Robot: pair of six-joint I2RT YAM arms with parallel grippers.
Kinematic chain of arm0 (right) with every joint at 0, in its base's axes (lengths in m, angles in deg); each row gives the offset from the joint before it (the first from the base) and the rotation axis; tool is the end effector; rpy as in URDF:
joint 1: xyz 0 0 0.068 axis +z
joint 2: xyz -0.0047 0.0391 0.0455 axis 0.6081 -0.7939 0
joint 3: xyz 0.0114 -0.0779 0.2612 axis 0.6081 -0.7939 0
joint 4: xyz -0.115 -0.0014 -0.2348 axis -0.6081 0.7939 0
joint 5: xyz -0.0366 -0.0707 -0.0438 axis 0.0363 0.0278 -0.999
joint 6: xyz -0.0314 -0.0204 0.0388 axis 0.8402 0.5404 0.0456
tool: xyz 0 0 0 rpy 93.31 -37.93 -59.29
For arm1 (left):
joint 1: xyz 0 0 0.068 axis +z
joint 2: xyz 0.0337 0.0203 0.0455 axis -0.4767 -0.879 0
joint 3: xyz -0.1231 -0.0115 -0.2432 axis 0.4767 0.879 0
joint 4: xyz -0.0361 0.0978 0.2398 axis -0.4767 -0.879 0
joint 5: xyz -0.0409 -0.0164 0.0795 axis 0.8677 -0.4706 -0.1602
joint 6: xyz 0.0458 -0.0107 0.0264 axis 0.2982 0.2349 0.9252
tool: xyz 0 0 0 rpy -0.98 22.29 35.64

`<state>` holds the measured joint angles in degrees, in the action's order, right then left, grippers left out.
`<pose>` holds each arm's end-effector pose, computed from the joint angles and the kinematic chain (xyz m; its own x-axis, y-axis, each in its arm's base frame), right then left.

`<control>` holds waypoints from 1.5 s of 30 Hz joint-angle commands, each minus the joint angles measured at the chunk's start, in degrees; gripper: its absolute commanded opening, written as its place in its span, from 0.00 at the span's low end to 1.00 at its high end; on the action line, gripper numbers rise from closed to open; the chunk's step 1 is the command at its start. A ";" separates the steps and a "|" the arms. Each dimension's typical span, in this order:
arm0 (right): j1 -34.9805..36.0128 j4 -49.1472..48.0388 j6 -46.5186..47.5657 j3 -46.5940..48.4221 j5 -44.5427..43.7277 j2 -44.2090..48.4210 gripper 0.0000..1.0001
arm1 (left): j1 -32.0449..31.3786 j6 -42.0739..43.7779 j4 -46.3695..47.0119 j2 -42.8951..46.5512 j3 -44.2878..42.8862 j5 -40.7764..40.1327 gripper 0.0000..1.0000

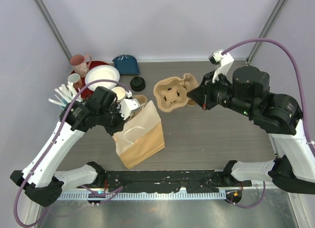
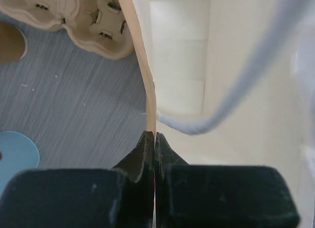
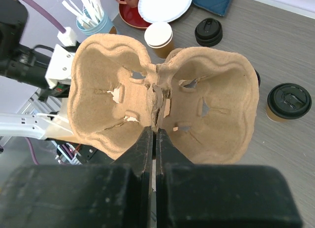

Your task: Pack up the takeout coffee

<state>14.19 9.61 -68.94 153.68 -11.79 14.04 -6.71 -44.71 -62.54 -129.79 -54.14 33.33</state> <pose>0.1044 0.1249 0.5313 -0.4036 -0.0390 -0.9141 -0.6142 0.7520 0.2391 0.1345 -0.1046 0.3919 -0.4519 0.6858 -0.5705 0.8400 0.5424 -0.0135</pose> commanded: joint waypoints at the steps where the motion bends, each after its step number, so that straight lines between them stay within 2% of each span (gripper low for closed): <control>1: 0.04 -4.67 1.04 0.15 0.59 1.52 0.01 | 0.55 -1.76 6.56 -0.58 4.74 -5.00 0.00; 5: 0.04 -4.67 1.04 -0.02 0.68 1.43 0.01 | 4.84 -1.32 14.72 -2.16 6.06 -8.09 0.00; 10: -0.04 -4.67 1.30 -0.28 0.50 1.43 0.01 | 6.00 1.84 22.02 -3.66 6.15 -11.70 0.00; 17: 0.04 -4.85 2.18 -0.46 0.24 1.43 0.01 | 6.00 8.78 27.49 -6.99 6.15 -14.95 0.00; 25: 0.04 -4.94 2.27 -0.64 -0.20 1.78 0.01 | 5.91 11.25 30.65 -10.60 2.81 -14.86 0.00; 28: 0.04 -4.85 2.01 -0.72 -0.81 2.22 0.01 | 5.91 9.67 29.08 -11.13 0.97 -13.20 0.00; 33: 0.04 -4.84 0.08 -1.95 -2.75 2.58 0.01 | 5.39 1.86 19.60 -9.29 -3.34 0.05 0.00; 36: 0.04 -8.52 -1.68 -4.75 0.93 2.05 0.01 | 4.07 -1.48 17.39 -7.36 -3.26 4.81 0.00; 42: -0.04 -18.97 -5.72 -11.95 5.85 1.08 0.01 | 0.90 -7.11 17.99 -6.91 -2.38 6.50 0.00; 45: 0.04 -19.96 -6.34 -14.77 6.30 1.08 0.01 | 0.99 -11.33 19.05 -7.61 -2.20 6.50 0.00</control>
<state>14.19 -2.70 -72.78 142.08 -8.14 15.35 -5.61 -49.26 -44.93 -137.24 -55.26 37.18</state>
